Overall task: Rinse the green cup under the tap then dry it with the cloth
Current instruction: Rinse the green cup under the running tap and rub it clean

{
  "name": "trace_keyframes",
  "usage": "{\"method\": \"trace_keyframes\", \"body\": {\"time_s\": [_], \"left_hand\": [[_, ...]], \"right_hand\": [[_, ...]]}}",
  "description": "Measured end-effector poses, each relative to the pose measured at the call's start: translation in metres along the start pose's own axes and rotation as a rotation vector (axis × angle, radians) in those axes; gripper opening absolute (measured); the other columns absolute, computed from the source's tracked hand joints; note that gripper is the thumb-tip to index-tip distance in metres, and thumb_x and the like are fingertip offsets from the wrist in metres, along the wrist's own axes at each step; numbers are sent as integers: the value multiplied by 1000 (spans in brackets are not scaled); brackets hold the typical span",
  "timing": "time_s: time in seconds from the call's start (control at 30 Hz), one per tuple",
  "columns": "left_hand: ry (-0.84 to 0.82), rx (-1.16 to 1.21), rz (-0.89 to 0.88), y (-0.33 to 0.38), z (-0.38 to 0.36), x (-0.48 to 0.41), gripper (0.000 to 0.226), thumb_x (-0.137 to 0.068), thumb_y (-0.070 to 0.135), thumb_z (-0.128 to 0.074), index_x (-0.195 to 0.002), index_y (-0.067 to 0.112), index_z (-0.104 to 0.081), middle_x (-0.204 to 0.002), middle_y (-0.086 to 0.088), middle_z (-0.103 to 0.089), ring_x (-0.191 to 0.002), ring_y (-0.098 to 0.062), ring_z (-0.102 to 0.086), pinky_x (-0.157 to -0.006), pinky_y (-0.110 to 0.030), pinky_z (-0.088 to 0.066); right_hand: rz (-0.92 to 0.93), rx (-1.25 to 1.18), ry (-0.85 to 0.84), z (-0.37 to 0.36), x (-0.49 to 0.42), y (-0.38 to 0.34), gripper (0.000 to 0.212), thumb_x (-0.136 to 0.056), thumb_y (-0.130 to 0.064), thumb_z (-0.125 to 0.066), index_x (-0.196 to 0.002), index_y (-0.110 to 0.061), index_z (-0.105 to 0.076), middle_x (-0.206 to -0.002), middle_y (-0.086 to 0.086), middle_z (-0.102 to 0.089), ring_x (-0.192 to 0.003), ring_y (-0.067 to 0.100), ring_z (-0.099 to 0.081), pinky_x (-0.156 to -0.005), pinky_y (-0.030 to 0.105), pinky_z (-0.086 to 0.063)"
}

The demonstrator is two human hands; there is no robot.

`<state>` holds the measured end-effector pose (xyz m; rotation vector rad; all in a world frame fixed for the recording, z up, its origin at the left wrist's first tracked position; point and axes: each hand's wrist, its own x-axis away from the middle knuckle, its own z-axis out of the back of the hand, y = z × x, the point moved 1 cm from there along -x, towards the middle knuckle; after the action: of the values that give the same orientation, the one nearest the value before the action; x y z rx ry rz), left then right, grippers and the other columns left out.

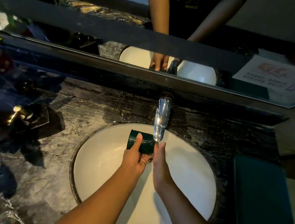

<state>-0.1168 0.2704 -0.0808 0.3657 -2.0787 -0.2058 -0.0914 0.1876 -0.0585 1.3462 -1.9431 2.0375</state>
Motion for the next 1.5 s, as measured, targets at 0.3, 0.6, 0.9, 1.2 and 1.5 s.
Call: {"method": "trace_keyframes", "body": {"time_s": [0.3, 0.6, 0.9, 1.2, 1.5], "left_hand": [[-25, -5, -3, -2, -4, 6, 45, -90, 22, -71, -125, -5, -59, -118, -30, -69, -112, -44, -67, -105, -61, -48], [-38, -64, -6, -10, -2, 8, 45, -92, 22, -69, -128, -3, -59, -123, -30, -68, -118, -44, -65, -109, -62, -44], [-29, -80, 6, -11, -7, 7, 54, -81, 25, -75, -124, -6, -61, -121, -31, -69, -116, -44, -66, -108, -61, -45], [-27, -144, 16, -11, -4, 7, 31, -95, 20, -67, -118, 0, -63, -112, -24, -72, -116, -42, -65, -107, -62, -45], [-85, -821, -60, 15, 22, 9, 55, -84, 20, -82, -129, 24, -52, -120, -7, -67, -105, -27, -67, -84, -46, -58]], "right_hand": [[-10, -41, 48, 3, -15, -4, 64, -96, -70, -16, -128, -36, -59, -126, -1, -70, -119, 10, -64, -93, 25, -46], [-29, -100, 54, 10, -20, -10, 69, -98, -69, -12, -129, -32, -60, -117, 0, -74, -103, 6, -71, -81, 21, -50], [-21, -91, 71, 12, -16, -11, 61, -101, -65, -12, -118, -36, -63, -108, -10, -75, -99, -3, -71, -72, 12, -51], [-59, -112, 87, 13, -6, -11, 80, -88, -77, -18, -143, -31, -52, -136, -7, -66, -120, 0, -62, -101, 23, -43], [-235, -85, 63, 46, -3, 7, 65, -106, -58, -19, -154, -21, -43, -158, 2, -46, -149, 20, -37, -125, 45, -22]]}}
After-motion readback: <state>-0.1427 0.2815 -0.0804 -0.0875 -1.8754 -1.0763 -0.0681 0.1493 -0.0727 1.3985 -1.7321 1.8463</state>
